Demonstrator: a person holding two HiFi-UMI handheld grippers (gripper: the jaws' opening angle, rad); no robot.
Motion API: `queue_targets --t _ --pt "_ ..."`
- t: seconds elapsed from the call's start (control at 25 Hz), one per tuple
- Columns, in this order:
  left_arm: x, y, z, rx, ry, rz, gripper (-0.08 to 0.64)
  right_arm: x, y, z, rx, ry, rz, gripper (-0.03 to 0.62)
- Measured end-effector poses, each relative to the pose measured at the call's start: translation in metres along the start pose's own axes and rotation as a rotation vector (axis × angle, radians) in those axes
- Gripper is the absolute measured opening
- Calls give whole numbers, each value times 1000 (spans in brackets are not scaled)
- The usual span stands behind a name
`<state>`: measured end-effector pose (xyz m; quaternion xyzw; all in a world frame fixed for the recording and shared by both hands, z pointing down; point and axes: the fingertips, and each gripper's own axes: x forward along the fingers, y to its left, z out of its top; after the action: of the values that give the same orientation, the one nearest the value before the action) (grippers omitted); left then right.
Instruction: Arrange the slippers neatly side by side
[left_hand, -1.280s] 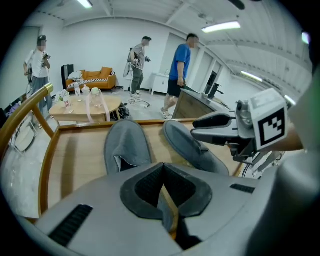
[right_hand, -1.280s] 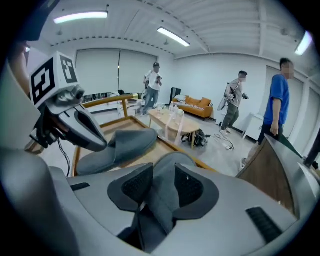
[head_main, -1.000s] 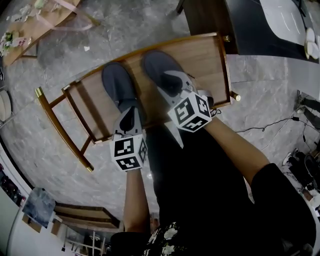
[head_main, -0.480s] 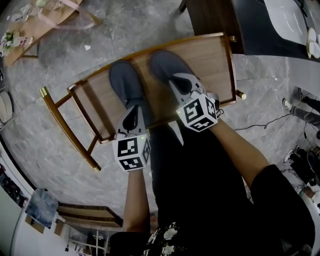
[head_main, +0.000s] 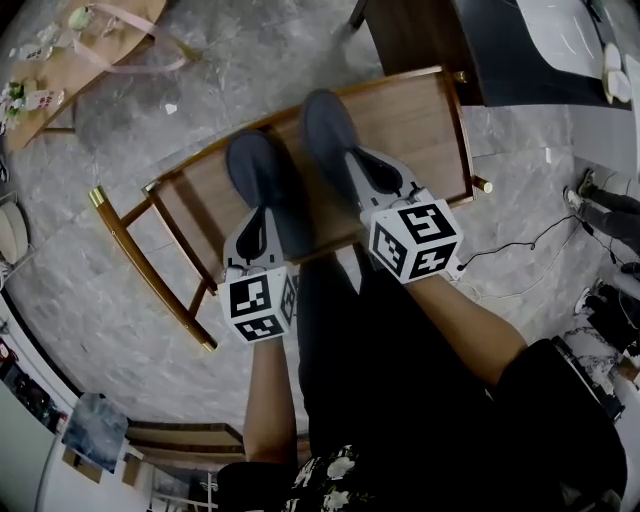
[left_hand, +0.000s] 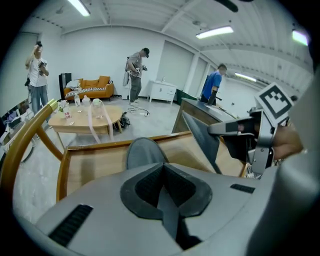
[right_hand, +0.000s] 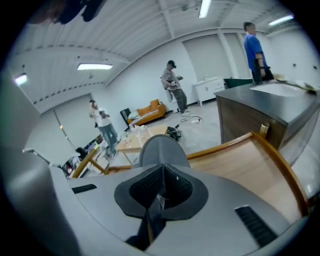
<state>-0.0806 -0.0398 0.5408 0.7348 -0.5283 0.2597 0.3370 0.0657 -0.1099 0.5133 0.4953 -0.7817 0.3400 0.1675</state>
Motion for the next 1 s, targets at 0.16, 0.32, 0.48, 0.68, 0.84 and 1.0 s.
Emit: queue_targets --t 0.16,0.32,0.48,0.68,0.84,1.0 --pt "3 7 7 8 -11 -14 2 -2 -5 -4 172 -32 -83 9" --pt "6 16 13 8 -16 -19 2 8 -1 -25 261 -15 -106 9" --pt "13 26 15 6 -13 -27 2 21 4 -37 268 -7 -121 9" --pt "25 29 6 6 20 -49 2 33 9 -50 316 6 -138 9" --pt "35 26 -1 3 45 -72 2 38 10 -56 326 9 -147 9" --pt "41 20 -8 -3 72 -101 2 48 10 -68 306 38 -154 9"
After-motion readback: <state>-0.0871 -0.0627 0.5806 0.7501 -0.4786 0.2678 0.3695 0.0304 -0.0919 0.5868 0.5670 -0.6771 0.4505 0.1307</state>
